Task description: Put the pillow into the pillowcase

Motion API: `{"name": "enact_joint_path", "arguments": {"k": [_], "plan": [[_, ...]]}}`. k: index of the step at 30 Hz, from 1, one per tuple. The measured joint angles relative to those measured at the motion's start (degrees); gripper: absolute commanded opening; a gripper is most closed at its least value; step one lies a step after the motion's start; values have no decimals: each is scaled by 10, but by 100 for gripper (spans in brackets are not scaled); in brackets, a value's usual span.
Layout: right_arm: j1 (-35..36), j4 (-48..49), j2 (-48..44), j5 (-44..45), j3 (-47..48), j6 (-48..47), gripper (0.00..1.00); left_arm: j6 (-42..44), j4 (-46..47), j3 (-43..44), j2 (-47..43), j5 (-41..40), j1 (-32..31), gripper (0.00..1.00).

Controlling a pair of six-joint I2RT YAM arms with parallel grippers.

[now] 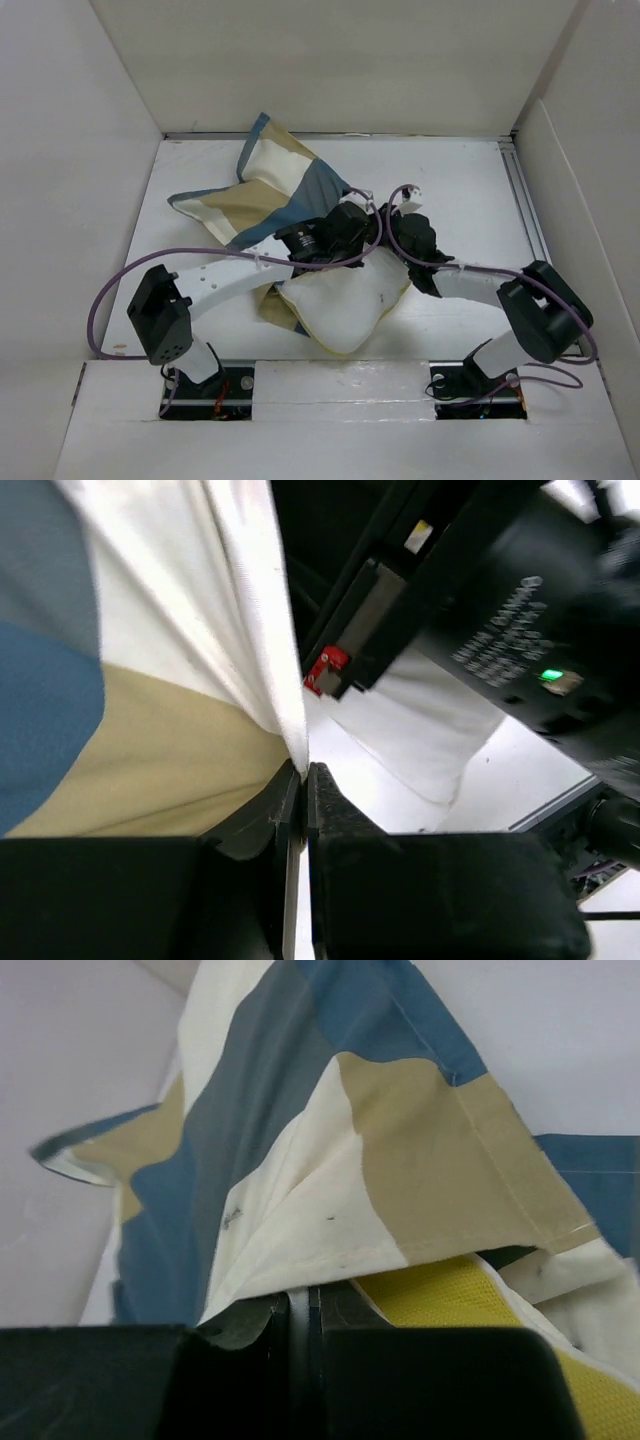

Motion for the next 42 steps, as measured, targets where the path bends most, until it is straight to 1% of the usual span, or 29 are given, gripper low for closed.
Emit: {"name": "enact_joint_path", "arguments": {"k": [2, 3, 4, 5, 6, 8, 9, 10, 11, 12, 13, 16, 17, 21, 23, 25, 28, 31, 33, 35, 36, 39, 42], "plan": [[-2, 6, 31, 20, -4, 9, 2, -4, 8, -12, -9, 8, 10, 0], [-3, 6, 47, 26, -4, 13, 9, -6, 12, -15, -10, 11, 19, 0], [-5, 6, 62, 30, -5, 18, 21, -9, 16, -17, -10, 14, 28, 0], [-8, 7, 72, 32, -10, 23, 51, -12, 20, -19, -10, 17, 38, 0], [-10, 12, 74, 37, -18, 28, 63, -16, 23, -23, -10, 18, 52, 0], [-15, 22, 56, 45, -39, 27, 99, -25, 19, -28, -9, 14, 73, 0], [-18, 16, 33, 46, -49, 22, 99, -29, 13, -29, -9, 7, 83, 0], [-21, 2, 2, 47, -56, 14, 99, -33, 7, -29, -9, -7, 88, 4], [-22, -23, -33, 49, -58, 5, 99, -35, 2, -28, -9, -17, 90, 21], [-22, -37, -65, 49, -57, -3, 99, -36, -12, -24, -9, -36, 90, 36], [-17, -74, -101, 50, -49, -18, 99, -41, -26, -20, -9, -52, 89, 43], [11, -185, -185, 64, -10, -57, 99, -52, -54, -12, -19, -91, 86, 87], [27, -218, -206, 69, 3, -67, 99, -57, -64, -12, -28, -104, 86, 100], [99, -306, -258, 75, 28, -94, 99, -90, -84, -42, -103, -145, 86, 100], [138, -349, -246, 70, 42, -101, 99, -107, -90, -74, -149, -159, 86, 100], [178, -383, -210, 67, 60, -101, 99, -125, -102, -106, -179, -165, 86, 100], [253, -409, -167, 60, 60, -85, 99, -154, -120, -152, -184, -177, 86, 100], [333, -403, -128, 40, 57, -69, 99, -184, -141, -199, -169, -197, 86, 100], [369, -397, -86, 34, 64, -62, 99, -191, -143, -217, -147, -209, 90, 100], [375, -386, -35, 40, 76, -56, 99, -191, -136, -222, -118, -216, 99, 100], [364, -378, -15, 41, 79, -52, 99, -190, -126, -222, -102, -219, 105, 100], [296, -346, 22, 31, 81, -30, 99, -188, -98, -206, -50, -236, 116, 100], [228, -334, 31, 35, 85, -32, 99, -191, -71, -164, -12, -259, 121, 100]]}}
